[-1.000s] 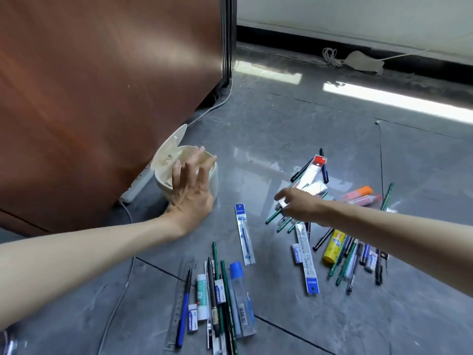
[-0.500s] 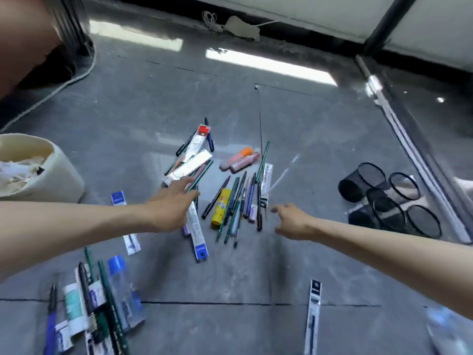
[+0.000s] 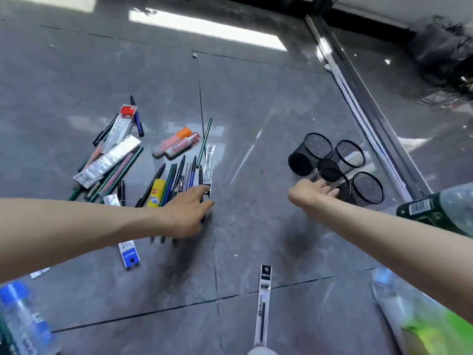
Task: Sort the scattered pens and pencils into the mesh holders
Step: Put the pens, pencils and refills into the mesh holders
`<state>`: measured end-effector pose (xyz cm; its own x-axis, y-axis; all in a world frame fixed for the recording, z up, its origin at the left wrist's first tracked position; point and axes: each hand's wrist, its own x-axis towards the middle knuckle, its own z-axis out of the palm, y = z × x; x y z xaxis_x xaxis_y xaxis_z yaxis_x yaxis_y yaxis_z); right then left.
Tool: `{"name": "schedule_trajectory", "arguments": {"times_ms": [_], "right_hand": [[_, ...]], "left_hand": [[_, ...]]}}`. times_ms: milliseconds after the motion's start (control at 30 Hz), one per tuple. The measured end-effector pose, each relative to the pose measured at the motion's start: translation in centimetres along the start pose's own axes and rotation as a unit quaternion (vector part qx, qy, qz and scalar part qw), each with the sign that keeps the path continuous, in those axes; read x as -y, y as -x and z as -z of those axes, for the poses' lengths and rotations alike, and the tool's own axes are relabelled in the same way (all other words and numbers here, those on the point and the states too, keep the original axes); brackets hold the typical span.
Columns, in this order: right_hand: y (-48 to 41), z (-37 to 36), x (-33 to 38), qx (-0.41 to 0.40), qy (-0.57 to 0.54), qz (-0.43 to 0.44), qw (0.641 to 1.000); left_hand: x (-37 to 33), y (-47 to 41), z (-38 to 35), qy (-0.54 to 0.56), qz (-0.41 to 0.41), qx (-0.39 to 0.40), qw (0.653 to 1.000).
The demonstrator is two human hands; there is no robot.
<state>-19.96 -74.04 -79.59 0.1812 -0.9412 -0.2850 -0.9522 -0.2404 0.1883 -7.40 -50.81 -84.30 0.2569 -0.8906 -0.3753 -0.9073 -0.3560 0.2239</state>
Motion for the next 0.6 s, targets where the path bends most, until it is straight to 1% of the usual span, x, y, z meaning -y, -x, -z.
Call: {"name": "schedule_trajectory", "arguments": {"times_ms": [33,133,200,267,333,467,533,567,600], "right_hand": [[0.2,0.0,-0.2,-0.015,0.004,0.015,1.000],[0.8,0.1,-0.3,0.022,-0.067,0.086,0.994],[2.2,0.4,0.2,0.016,-0.113,0.126,0.985],[4.2,0.4,0.9,0.006,-0.130,0.177,0.976],[6.6,0.2,1.4,-0.001,-0.135,0.251,0.959],[10.9,-1.1,2.3,0.055,-0.104,0.382,0.917],[12.1,-1.9,2.2,0.082,-0.103,0.414,0.901],[12.7,-2.0,1.9,0.078,-0.114,0.421,0.897],[12.9,-2.1,1.4,0.055,-0.139,0.424,0.893]], "left_hand": [[0.1,-0.2,-0.3,-0.005,0.001,-0.005,1.000],[0.8,0.0,-0.9,-0.030,0.001,-0.019,0.999],[1.4,0.5,-1.2,-0.043,0.004,-0.024,0.999],[1.9,1.4,-1.2,-0.048,0.005,-0.024,0.999],[2.1,2.0,-1.2,-0.050,0.004,-0.020,0.999],[2.4,3.6,-1.4,-0.054,0.017,0.004,0.998],[2.3,4.3,-1.5,-0.066,0.019,0.015,0.998],[2.3,4.7,-1.6,-0.069,0.020,0.024,0.997],[2.2,4.9,-1.6,-0.069,0.019,0.031,0.997]]}}
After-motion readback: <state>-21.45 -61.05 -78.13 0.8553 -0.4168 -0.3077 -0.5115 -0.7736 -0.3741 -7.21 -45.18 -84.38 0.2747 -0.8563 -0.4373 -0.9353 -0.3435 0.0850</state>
